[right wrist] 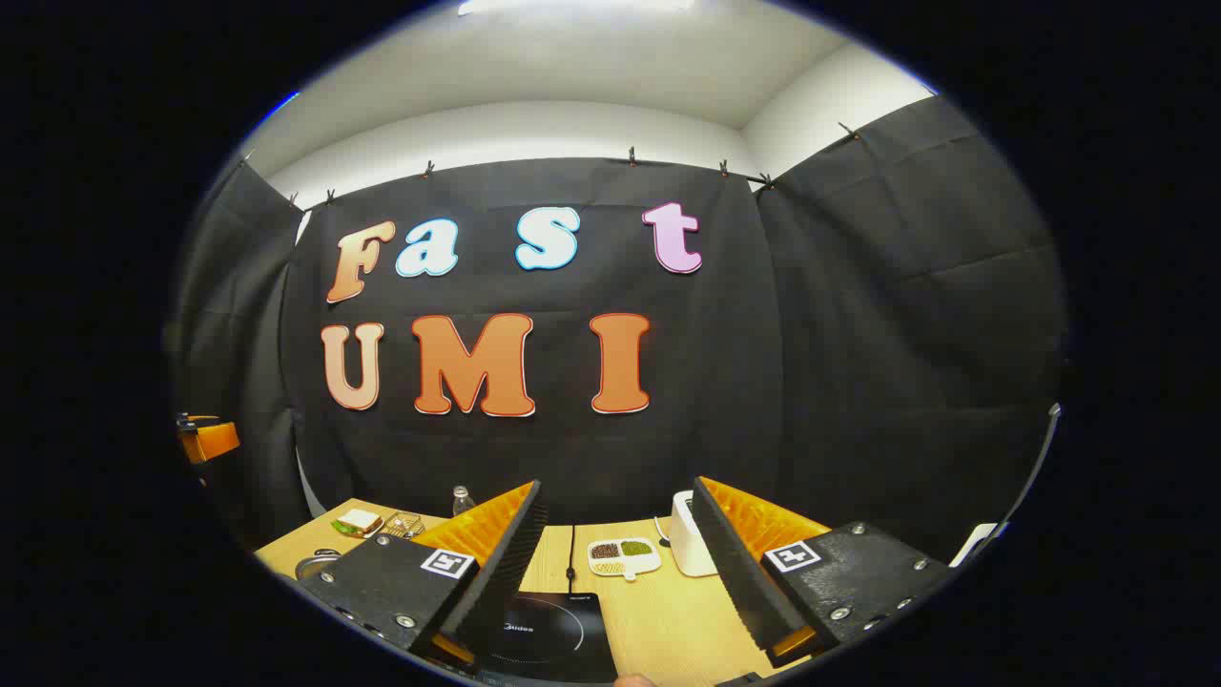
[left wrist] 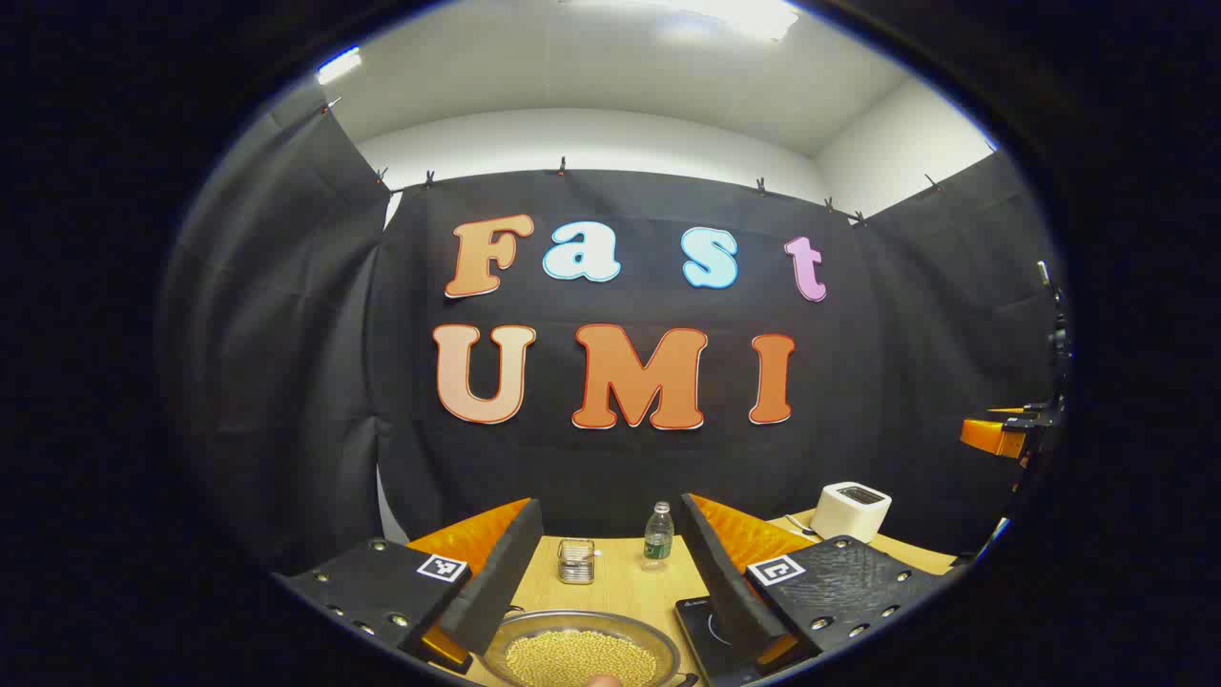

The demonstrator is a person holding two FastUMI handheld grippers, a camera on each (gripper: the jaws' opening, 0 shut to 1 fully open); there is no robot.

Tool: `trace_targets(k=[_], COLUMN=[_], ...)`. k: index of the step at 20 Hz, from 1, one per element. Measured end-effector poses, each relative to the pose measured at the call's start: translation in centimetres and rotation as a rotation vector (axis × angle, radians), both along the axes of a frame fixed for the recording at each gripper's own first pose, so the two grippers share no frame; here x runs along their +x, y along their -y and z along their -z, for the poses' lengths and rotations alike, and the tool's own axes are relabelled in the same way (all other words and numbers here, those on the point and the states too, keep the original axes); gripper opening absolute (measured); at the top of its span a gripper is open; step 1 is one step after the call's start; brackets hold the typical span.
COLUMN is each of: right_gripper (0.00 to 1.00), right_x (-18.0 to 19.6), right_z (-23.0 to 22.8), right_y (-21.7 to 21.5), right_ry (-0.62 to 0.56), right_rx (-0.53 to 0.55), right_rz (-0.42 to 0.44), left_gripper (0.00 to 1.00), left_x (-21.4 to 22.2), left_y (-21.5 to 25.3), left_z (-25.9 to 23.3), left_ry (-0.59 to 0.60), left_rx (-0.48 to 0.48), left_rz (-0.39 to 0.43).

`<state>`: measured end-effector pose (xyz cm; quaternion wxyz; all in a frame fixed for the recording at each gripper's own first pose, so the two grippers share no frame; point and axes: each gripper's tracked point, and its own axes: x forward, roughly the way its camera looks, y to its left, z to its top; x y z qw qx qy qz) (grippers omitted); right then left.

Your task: First push the handle of the pot to place it horizontally, then grasp the pot with both hands and set it on the induction cooktop.

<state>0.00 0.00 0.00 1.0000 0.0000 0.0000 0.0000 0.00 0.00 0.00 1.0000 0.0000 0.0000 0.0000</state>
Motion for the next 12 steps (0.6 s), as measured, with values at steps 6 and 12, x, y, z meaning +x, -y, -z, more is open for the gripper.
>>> trace_targets(k=[6,12], right_gripper=[0.95,0.95], right_x=[0.12,0.17], right_z=[-0.18,-0.05], right_y=[-0.20,0.01], right_ry=[-0.006,-0.013], right_rx=[0.007,0.008], right_rz=[-0.017,-0.016], left_gripper=[0.89,0.89], left_x=[0.40,0.64], left_y=[0.34,0.58], left_z=[0.10,0.56], left_ry=[0.000,-0.010], left_rx=[-0.001,-0.021], left_rz=[0.001,0.014])
